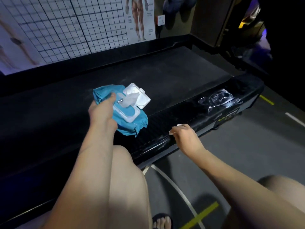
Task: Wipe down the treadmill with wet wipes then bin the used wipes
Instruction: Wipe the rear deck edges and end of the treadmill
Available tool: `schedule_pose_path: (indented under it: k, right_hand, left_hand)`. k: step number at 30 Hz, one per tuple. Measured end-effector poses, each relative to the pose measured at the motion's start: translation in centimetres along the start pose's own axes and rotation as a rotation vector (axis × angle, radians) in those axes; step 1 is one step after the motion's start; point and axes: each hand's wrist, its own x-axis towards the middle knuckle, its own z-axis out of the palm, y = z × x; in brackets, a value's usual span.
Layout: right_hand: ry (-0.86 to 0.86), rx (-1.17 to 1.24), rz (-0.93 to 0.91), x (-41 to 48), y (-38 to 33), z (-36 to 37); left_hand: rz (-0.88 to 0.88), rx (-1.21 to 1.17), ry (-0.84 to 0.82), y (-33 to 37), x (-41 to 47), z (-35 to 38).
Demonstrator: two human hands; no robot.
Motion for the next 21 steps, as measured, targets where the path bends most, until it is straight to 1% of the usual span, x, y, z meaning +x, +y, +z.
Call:
schedule_pose_path:
  k: [3, 5, 7, 9, 11, 13, 17, 18, 21]
  right_hand:
    - [0.016, 0.043, -0.024, -0.2, 0.3, 0.1]
    - [-0.024, 0.07, -0.104, -0.6, -0.3, 0.6]
    - [-0.094, 0.097, -0.226, -1.0, -1.4, 1.0]
    - [-0.141, 0.135, -0.286, -1.1, -2.0, 0.8]
    - [-0.144, 0.171, -0.254, -1.3, -2.1, -0.1]
    - [-0.097, 0.192, -0.197, -1.6, -2.0, -1.0]
    - [0.159, 0.232, -0.036, -1.3, -1.5, -1.8]
    - [0.191, 0.228, 0.0, -1.0, -1.1, -1.9]
    - [0.161, 0.209, 0.009, -0.8, -0.1, -1.4]
  left_hand:
    - [-0.025, 0.025, -0.025, -0.3, 0.1, 0.2]
    - [-0.049, 0.027, -0.023, -0.4, 0.3, 0.1]
    - [-0.075, 0.025, -0.009, -0.2, 0.7, 0.2]
    - [-0.119, 0.026, -0.009, 0.0, 1.0, 0.4]
    - [-0.147, 0.022, -0.024, 0.1, 1.0, 0.5]
    - [-0.14, 0.018, -0.008, 0.3, 0.8, 0.3]
    - [-0.122, 0.01, 0.025, 0.5, 0.8, -0.3]
    - [-0.111, 0.009, 0.025, 0.5, 0.8, -0.3]
    - [-0.106, 0.0, 0.016, 0.3, 0.4, 0.1]
